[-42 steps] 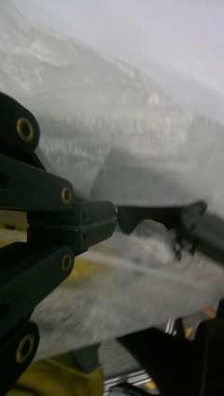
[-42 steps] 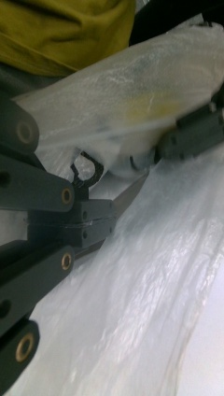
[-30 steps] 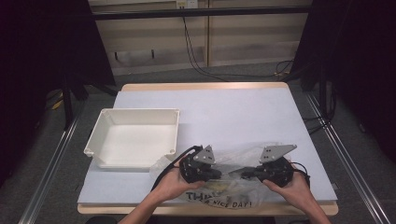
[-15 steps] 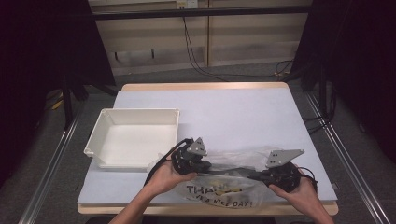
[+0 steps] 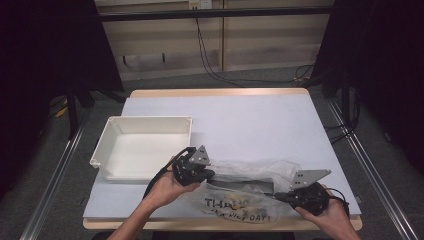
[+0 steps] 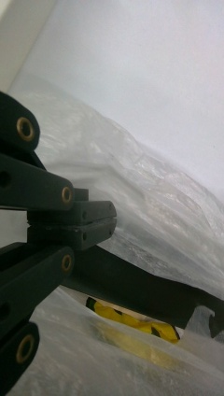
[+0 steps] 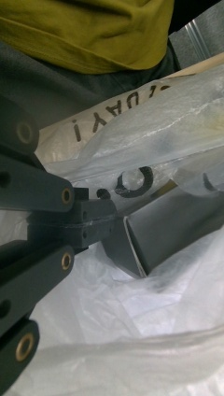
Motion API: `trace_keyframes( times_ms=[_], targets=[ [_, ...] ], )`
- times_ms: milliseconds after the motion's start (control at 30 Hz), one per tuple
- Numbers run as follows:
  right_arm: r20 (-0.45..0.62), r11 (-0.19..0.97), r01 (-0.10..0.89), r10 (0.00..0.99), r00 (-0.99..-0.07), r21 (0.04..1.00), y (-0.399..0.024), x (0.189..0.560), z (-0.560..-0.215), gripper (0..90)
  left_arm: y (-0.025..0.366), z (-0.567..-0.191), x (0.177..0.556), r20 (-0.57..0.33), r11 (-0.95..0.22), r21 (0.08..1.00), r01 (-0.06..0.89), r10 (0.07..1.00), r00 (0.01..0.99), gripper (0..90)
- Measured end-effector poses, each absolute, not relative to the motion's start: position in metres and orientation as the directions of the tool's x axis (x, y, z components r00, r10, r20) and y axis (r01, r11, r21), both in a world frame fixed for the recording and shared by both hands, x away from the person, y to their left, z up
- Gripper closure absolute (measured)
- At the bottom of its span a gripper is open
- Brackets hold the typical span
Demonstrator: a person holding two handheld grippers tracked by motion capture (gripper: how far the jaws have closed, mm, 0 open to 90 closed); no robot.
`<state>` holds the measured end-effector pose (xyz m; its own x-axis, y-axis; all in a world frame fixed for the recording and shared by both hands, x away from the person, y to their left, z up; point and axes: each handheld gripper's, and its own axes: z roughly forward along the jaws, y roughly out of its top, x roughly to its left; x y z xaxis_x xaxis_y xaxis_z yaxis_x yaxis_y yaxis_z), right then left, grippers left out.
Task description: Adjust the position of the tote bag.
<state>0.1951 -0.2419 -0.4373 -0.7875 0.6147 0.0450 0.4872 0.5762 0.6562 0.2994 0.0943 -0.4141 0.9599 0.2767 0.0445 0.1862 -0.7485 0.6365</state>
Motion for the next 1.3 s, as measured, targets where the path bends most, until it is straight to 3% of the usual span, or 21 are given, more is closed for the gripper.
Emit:
trace_keyframes(
  times_ms=[333,733,1300],
  targets=[
    [0.040,0.587,0.508,0.629,-0.776,0.630,-0.245,0.199,-0.450,90.0,0.102,-0.428,0.298,0.080,-0.777,0.594,0.208,0.314,0.946,90.0],
    [0.010,0.614,0.536,0.652,-0.758,0.579,-0.248,0.202,-0.463,90.0,0.100,-0.449,0.297,0.062,-0.785,0.577,0.225,0.317,0.947,90.0],
    [0.044,0.574,0.558,0.672,-0.739,0.599,-0.260,0.202,-0.467,90.0,0.106,-0.465,0.299,0.006,-0.763,0.583,0.280,0.349,0.937,90.0]
  ],
)
